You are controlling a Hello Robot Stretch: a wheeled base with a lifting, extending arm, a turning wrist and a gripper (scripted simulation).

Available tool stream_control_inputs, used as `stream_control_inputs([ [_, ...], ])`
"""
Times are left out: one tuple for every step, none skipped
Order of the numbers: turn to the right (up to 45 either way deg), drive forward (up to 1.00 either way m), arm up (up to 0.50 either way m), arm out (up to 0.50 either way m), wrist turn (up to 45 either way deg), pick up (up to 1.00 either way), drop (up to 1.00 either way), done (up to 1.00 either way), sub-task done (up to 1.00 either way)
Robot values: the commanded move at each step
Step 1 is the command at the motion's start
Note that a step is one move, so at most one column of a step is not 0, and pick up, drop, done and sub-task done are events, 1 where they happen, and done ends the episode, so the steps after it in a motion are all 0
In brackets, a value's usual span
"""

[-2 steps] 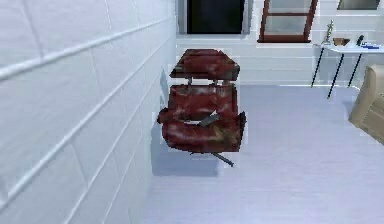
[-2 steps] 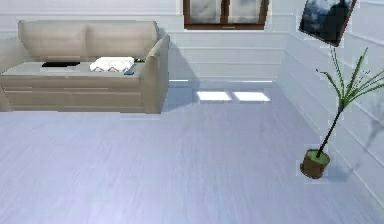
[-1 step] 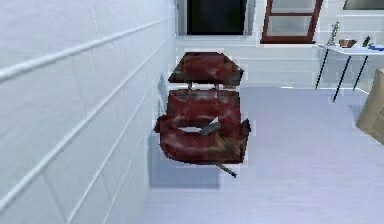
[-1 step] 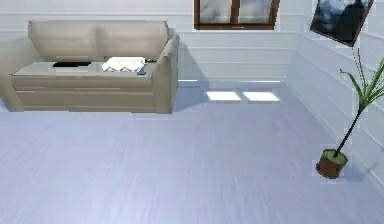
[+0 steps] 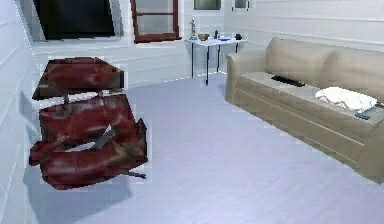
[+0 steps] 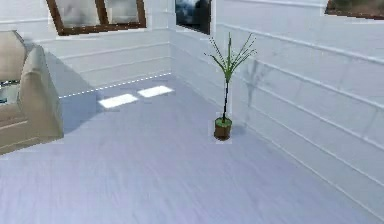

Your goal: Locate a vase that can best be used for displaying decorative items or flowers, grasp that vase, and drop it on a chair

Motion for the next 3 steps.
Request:
stream_control_inputs([
  [0.0, 1.00, 0.00, 0.00, 0.0, 0.00, 0.00, 0.00, 0.00],
  [3.0, 0.00, 0.00, 0.00, 0.0, 0.00, 0.00, 0.00, 0.00],
  [39.0, 0.00, 0.00, 0.00, 0.0, 0.00, 0.00, 0.00, 0.00],
])
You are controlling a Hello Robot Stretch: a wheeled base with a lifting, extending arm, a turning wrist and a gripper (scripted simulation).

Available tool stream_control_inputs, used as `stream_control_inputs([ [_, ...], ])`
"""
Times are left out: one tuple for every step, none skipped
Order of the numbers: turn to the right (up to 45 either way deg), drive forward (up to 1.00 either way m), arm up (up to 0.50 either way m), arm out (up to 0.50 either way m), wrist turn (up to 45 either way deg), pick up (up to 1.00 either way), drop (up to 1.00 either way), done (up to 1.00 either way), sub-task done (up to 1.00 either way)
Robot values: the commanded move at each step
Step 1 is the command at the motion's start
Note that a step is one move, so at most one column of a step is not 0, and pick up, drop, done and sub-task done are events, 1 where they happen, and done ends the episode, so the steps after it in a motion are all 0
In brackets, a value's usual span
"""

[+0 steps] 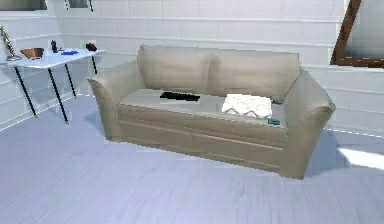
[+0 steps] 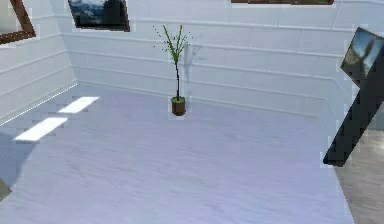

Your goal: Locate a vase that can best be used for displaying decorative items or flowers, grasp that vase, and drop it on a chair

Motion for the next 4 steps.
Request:
stream_control_inputs([
  [0.0, 0.45, 0.00, 0.00, 0.0, 0.00, 0.00, 0.00, 0.00],
  [-45.0, 0.00, 0.00, 0.00, 0.0, 0.00, 0.00, 0.00, 0.00],
  [-6.0, 0.00, 0.00, 0.00, 0.0, 0.00, 0.00, 0.00, 0.00],
  [0.0, 1.00, 0.00, 0.00, 0.0, 0.00, 0.00, 0.00, 0.00],
])
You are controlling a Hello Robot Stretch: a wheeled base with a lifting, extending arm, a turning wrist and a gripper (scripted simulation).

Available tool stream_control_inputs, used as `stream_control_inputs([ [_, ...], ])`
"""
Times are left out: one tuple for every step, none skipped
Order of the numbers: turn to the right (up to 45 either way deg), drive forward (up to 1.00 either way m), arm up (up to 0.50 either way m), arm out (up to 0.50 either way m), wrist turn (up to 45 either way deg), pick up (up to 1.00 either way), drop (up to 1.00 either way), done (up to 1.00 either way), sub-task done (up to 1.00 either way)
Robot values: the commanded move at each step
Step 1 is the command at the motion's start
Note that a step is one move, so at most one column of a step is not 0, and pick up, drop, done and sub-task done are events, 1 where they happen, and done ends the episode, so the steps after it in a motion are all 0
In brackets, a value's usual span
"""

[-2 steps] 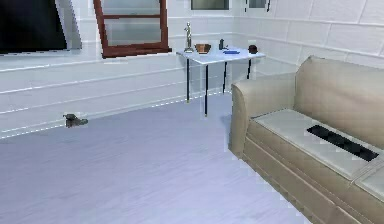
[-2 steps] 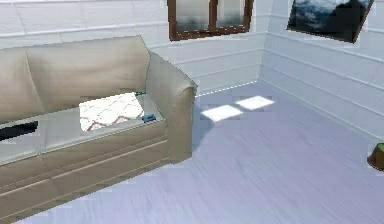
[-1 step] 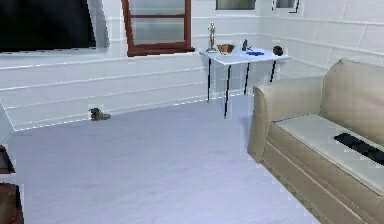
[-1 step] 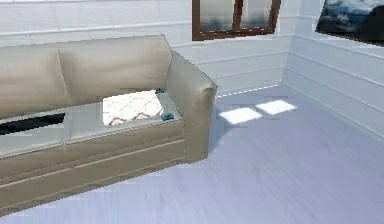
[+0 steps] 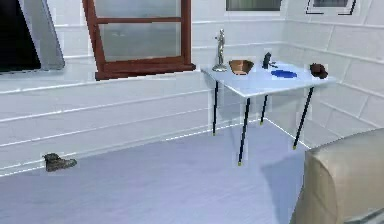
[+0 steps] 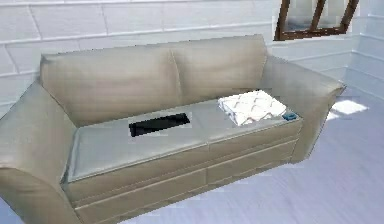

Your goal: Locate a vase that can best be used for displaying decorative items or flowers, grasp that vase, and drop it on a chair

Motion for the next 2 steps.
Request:
stream_control_inputs([
  [0.0, 0.90, 0.00, 0.00, 0.0, 0.00, 0.00, 0.00, 0.00],
  [45.0, 0.00, 0.00, 0.00, 0.0, 0.00, 0.00, 0.00, 0.00],
])
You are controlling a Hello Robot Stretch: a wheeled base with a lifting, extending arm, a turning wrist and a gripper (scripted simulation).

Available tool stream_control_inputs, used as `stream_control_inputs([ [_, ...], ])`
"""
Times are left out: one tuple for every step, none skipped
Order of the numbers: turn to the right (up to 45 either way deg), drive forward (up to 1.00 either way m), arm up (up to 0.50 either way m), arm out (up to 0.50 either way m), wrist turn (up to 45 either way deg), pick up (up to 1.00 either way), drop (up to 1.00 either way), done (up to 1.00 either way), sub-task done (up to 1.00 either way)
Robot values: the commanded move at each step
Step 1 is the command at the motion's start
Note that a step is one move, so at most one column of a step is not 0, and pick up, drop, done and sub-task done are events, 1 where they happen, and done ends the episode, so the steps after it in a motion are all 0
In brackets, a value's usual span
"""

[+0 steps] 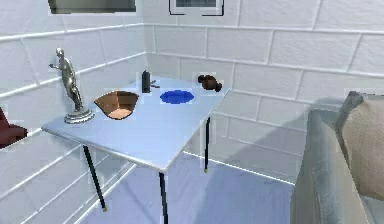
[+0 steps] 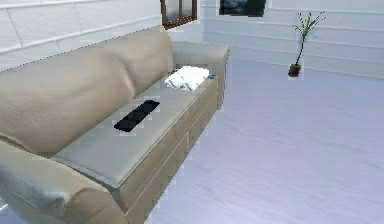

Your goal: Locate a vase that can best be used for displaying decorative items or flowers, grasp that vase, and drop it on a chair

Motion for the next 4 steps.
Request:
stream_control_inputs([
  [18.0, 0.00, 0.00, 0.00, 0.0, 0.00, 0.00, 0.00, 0.00],
  [0.0, 0.45, 0.00, 0.00, 0.0, 0.00, 0.00, 0.00, 0.00],
  [6.0, 0.00, 0.00, 0.00, 0.0, 0.00, 0.00, 0.00, 0.00],
  [0.0, 0.50, 0.00, 0.00, 0.0, 0.00, 0.00, 0.00, 0.00],
])
